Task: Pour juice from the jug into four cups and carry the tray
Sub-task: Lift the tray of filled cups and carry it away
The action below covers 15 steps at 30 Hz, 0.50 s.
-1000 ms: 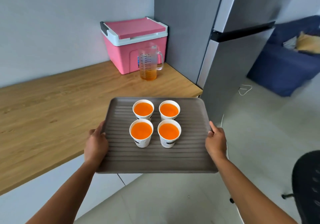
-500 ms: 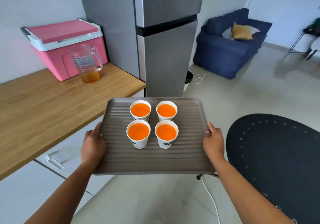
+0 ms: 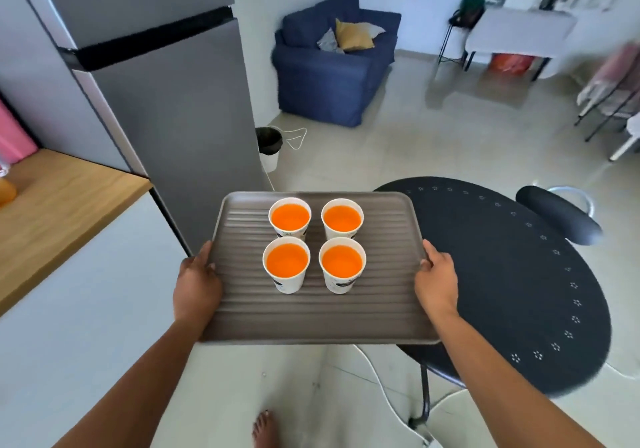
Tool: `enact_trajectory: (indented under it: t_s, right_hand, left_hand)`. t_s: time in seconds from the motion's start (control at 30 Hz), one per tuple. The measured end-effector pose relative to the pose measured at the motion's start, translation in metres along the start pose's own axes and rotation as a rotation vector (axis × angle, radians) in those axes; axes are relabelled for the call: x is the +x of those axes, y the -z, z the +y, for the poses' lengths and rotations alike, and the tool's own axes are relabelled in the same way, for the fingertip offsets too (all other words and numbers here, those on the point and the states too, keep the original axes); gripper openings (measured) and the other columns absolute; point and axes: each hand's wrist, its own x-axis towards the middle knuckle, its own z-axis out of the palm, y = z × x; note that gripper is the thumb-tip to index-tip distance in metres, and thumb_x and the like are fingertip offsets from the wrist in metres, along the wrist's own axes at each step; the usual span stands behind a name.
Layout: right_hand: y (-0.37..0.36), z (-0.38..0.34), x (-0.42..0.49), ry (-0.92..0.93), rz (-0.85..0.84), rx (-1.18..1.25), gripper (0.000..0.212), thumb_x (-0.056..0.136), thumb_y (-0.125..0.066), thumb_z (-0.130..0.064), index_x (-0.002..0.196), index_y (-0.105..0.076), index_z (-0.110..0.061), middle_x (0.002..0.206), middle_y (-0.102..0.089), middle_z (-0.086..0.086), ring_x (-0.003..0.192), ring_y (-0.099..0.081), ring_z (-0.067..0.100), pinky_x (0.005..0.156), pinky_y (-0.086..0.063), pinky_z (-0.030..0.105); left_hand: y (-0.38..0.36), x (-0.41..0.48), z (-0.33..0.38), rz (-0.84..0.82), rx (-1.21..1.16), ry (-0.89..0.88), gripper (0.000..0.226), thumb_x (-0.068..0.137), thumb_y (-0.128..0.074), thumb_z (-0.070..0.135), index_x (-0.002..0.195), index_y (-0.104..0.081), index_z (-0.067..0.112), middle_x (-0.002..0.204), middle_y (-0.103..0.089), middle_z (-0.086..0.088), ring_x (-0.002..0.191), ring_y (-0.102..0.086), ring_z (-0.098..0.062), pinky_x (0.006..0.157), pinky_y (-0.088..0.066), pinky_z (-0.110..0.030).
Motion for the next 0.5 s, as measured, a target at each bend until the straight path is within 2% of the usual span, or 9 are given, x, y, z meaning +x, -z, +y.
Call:
enact_trajectory:
  t_s: [0.2,0.3,0.4,0.5]
  right_hand:
    - [0.043,0.045,0.020,-0.119,0.159,0.031,0.049,0.101,-0.036,-0.009,0.146,-0.046,-0.026,0.111,-0.045,-0.004,0.086,-0.051,0.017,0.077,-0.042,0.033]
    - [0.060,0.067,0.030,-0.177,0.247,0.054,0.048,0.101,-0.037,-0.009,0.146,-0.047,-0.024,0.119,-0.051,0.002,0.088,-0.049,0.017,0.079,-0.039,0.031]
    - [0.073,0.080,0.040,-0.235,0.324,0.058,0.048,0.101,-0.038,-0.009,0.146,-0.047,-0.023,0.127,-0.052,0.004,0.090,-0.048,0.016,0.081,-0.038,0.030]
    - [0.080,0.093,0.052,-0.311,0.426,0.066,0.048,0.100,-0.040,-0.009,0.145,-0.050,-0.024,0.129,-0.053,0.008,0.101,-0.056,0.025,0.086,-0.042,0.034]
  left_hand:
    - [-0.065,0.031,0.060,-0.104,0.018,-0.131,0.051,0.099,-0.040,0.014,0.147,-0.037,0.030,0.136,-0.045,-0.023,0.116,-0.053,-0.043,0.099,-0.042,-0.048]
    - [-0.098,0.044,0.092,-0.175,0.010,-0.210,0.051,0.099,-0.039,0.014,0.147,-0.037,0.033,0.137,-0.044,-0.023,0.114,-0.054,-0.045,0.099,-0.042,-0.049]
    - [-0.131,0.061,0.125,-0.228,-0.014,-0.261,0.050,0.099,-0.038,0.012,0.145,-0.040,0.032,0.133,-0.048,-0.019,0.113,-0.054,-0.041,0.097,-0.043,-0.047]
    - [-0.169,0.083,0.154,-0.298,-0.059,-0.338,0.048,0.099,-0.040,0.012,0.144,-0.042,0.030,0.130,-0.050,-0.014,0.110,-0.056,-0.036,0.095,-0.043,-0.044]
